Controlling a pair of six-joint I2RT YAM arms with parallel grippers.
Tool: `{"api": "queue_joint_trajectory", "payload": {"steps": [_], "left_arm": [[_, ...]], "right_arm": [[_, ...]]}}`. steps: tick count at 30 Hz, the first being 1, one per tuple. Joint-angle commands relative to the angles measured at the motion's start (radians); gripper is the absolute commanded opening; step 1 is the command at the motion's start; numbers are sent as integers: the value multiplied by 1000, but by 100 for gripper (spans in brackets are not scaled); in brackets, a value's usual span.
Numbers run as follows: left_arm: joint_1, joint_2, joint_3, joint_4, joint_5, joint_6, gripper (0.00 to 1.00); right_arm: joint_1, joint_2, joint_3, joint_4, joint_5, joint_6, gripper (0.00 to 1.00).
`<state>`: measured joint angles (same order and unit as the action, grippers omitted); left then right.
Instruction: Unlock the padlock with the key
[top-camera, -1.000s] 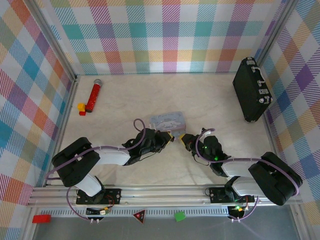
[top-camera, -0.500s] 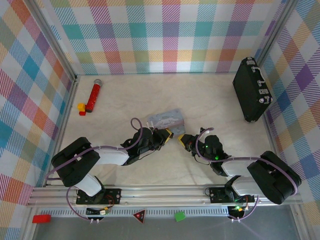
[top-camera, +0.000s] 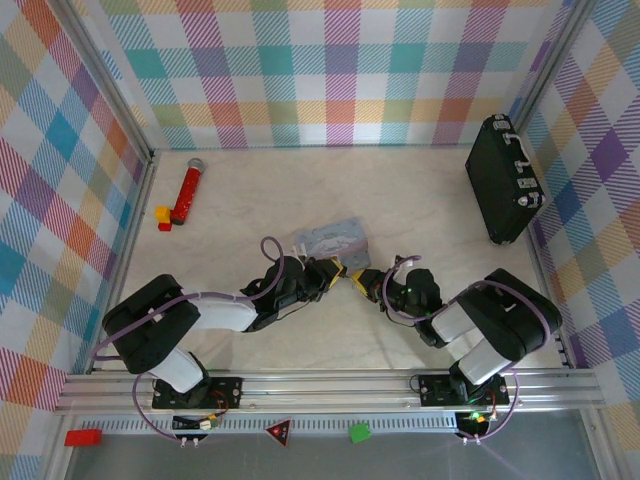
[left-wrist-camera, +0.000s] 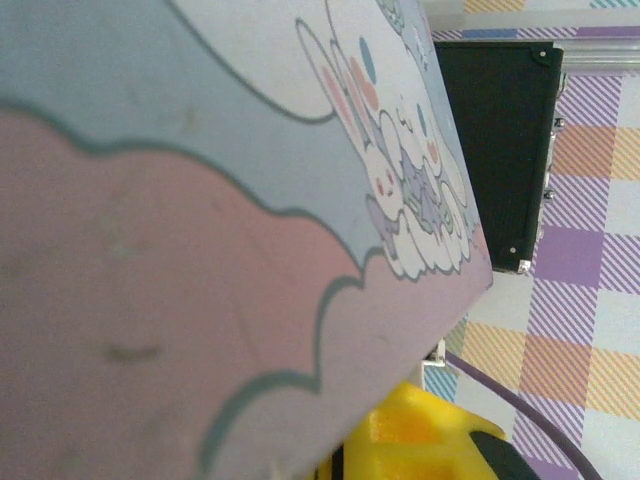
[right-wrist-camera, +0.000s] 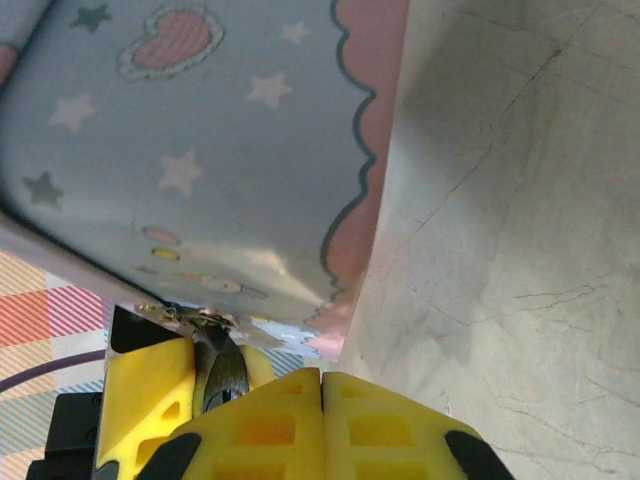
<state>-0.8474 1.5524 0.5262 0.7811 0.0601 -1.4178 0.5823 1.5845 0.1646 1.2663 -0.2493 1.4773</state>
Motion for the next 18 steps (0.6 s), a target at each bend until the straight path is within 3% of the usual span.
{"api": "queue_joint_trajectory", "payload": {"steps": [1,18], "left_arm": [[12,-29,-16,108,7,-23,0],[30,-35,-14,121,17,-23,0]], "right_arm": [[-17,-5,7,132,-31,17,0],[-28,-40,12,78,-74,-20,0]]}}
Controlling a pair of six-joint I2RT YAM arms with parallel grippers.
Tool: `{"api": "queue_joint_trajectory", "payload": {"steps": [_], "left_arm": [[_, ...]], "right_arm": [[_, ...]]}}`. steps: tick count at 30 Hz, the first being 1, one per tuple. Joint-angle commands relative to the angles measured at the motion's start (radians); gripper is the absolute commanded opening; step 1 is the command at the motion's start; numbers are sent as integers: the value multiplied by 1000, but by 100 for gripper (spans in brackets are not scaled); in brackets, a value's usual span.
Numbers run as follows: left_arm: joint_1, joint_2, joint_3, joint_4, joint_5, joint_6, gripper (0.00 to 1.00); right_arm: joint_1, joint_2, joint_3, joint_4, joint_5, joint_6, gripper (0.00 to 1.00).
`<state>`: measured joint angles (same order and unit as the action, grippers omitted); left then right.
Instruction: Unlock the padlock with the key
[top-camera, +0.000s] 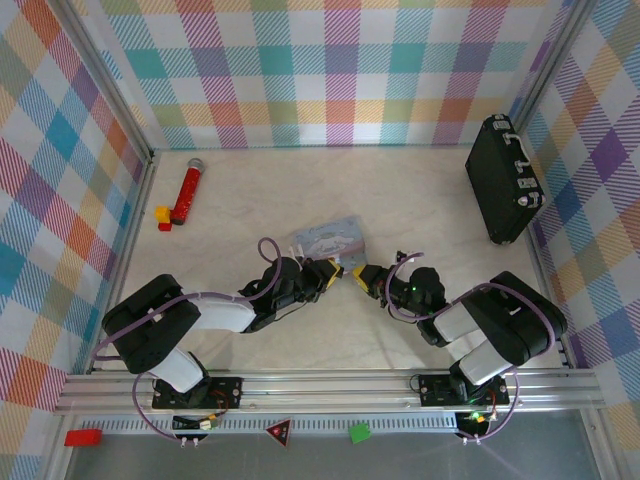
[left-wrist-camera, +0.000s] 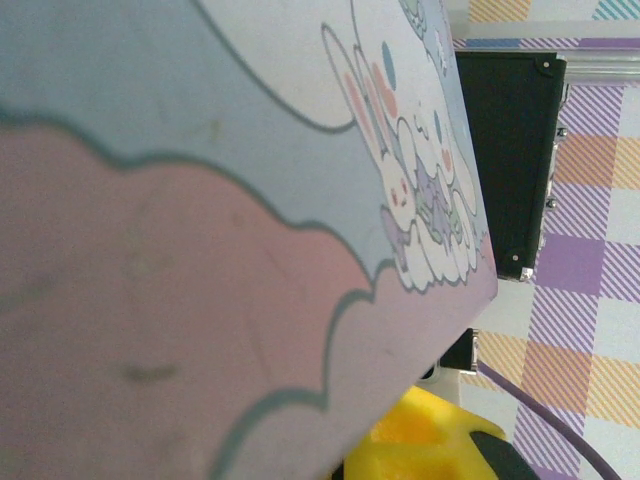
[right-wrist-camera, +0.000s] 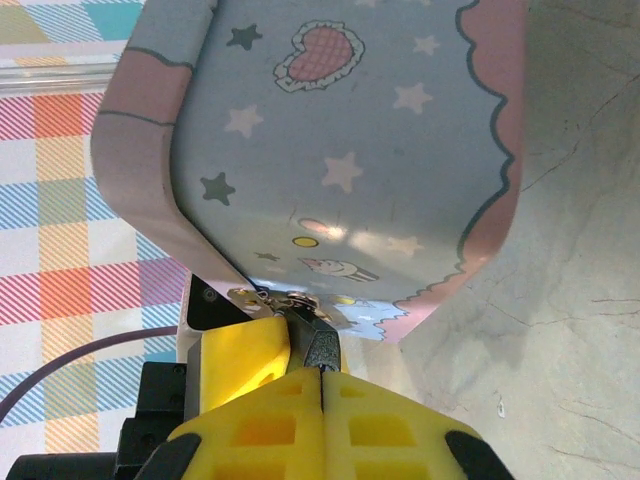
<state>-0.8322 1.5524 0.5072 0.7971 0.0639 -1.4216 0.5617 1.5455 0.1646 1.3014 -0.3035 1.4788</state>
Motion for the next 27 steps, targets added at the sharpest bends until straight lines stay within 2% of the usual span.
{"api": "queue_joint_trajectory", "payload": {"steps": [1,19,27], "left_arm": [[14,-35,7,105,15,-19,0],[12,-17,-1,149,27,-38,0],[17,-12,-18,151,22,-33,0]], "right_arm": [[-7,3,15,46,-23,-22,0],[-6,53,33,105,-43,-9,0],[-6,7,24,31,-31,-52,0]]}}
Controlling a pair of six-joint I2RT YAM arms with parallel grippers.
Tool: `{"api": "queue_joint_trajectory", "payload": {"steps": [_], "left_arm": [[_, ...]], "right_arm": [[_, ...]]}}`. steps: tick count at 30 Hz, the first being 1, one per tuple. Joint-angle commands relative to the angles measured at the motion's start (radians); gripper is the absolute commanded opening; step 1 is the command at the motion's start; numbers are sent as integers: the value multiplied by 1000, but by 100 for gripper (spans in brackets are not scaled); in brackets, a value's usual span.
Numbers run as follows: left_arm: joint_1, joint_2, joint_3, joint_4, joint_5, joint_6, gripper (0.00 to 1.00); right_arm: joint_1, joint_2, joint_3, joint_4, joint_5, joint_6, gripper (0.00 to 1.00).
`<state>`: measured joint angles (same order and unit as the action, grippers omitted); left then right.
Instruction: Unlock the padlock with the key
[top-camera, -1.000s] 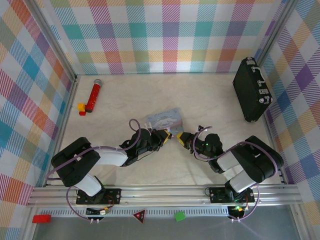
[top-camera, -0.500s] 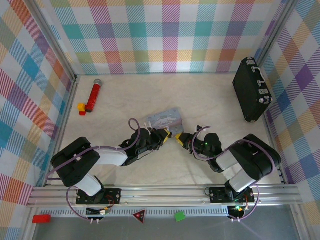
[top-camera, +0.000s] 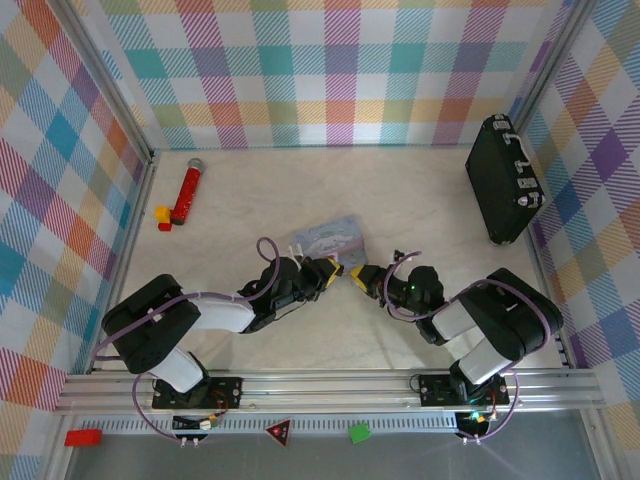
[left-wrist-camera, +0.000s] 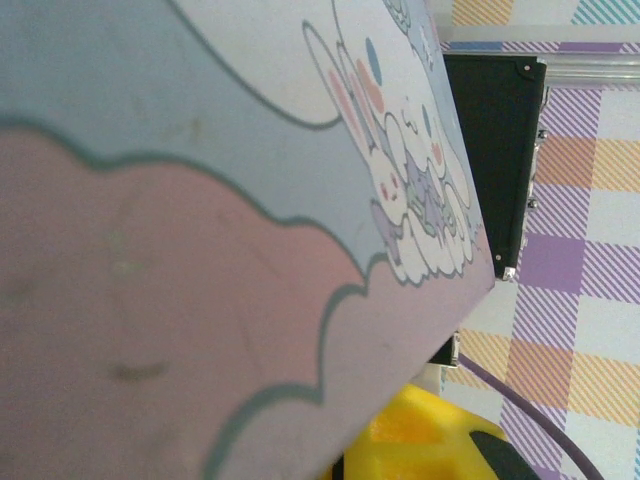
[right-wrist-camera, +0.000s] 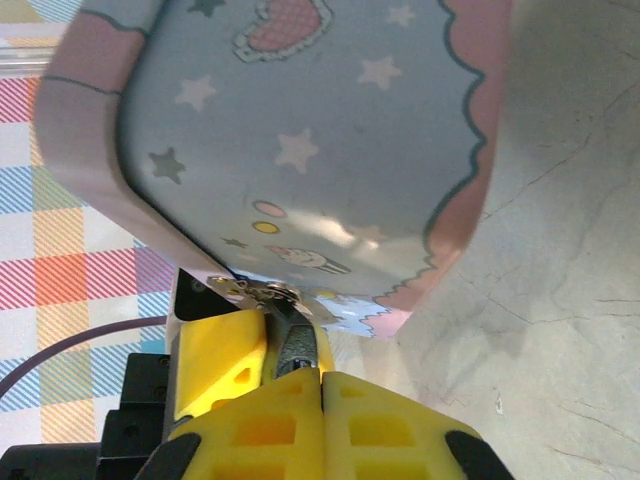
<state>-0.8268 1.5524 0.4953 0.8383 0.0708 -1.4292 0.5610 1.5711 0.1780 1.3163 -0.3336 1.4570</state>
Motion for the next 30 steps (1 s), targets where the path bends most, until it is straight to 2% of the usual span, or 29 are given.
{"api": "queue_joint_trajectory", "payload": {"steps": [1,13,30], "left_arm": [[12,-13,-5,110,16,-24,0],[5,-26,16,91,37,-14,0],[-47,8,38,193,67,-57,0]], "right_arm": [[-6,-19,12,18,-1,-30,0],[-6,-2,35,44,-20,-17,0],[-6,48,91,90,-90,-27,0]]}}
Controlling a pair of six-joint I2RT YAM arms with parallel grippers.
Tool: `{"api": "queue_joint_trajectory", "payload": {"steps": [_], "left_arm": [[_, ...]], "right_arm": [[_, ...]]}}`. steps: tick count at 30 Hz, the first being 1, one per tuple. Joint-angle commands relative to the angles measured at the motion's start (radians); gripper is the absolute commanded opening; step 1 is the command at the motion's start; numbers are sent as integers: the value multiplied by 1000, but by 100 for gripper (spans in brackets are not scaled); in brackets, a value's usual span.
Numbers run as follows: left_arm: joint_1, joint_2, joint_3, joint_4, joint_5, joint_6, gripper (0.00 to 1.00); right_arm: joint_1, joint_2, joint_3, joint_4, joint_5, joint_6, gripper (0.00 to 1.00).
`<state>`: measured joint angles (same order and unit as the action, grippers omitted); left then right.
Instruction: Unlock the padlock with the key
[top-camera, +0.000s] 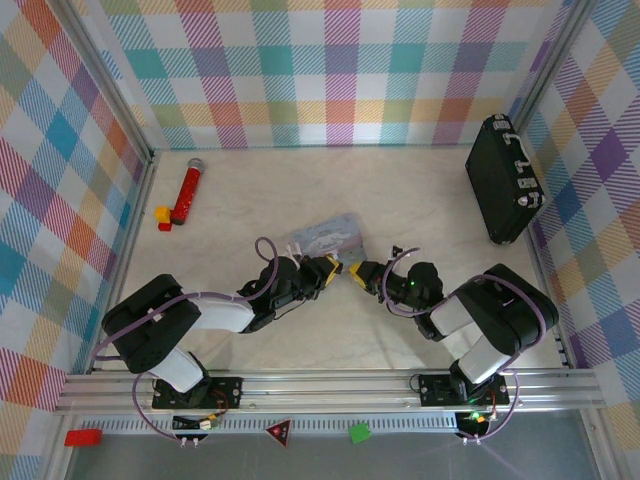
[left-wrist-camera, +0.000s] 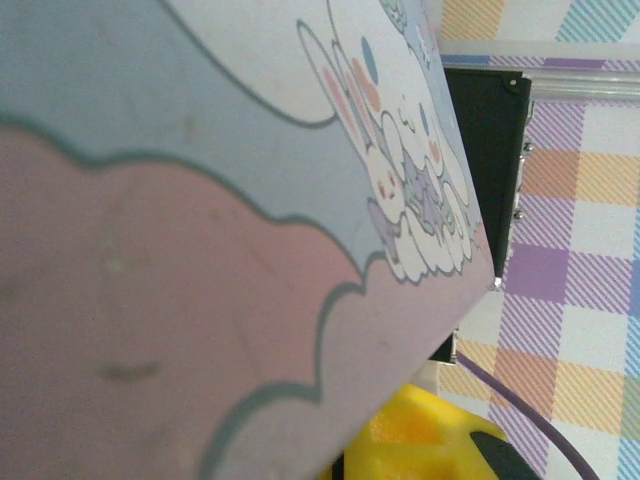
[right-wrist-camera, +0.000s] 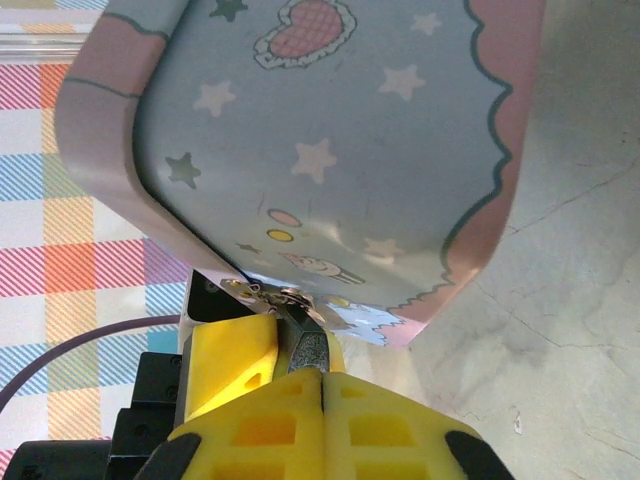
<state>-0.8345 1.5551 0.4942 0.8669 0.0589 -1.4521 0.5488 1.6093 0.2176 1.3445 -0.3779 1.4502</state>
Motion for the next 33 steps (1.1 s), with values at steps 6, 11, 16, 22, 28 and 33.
{"api": "queue_joint_trajectory", "payload": {"steps": [6,11,16,22,28,33], "left_arm": [[-49,28,47,193,86,-46,0],[-49,34,34,170,72,-40,0],[-45,33,25,138,59,-23,6],[-39,-14,30,3,27,31,10],[-30,-47,30,-50,6,55,16],[-28,-44,43,-52,15,65,19]], "right_arm": [[6,-40,72,62,-72,-21,0],[5,-61,62,62,-72,-14,0],[8,-60,52,60,-86,-21,0],[34,-153,51,-90,-77,-85,0],[54,-289,49,-294,-37,-156,0],[69,-334,49,-350,-19,-172,0]]}}
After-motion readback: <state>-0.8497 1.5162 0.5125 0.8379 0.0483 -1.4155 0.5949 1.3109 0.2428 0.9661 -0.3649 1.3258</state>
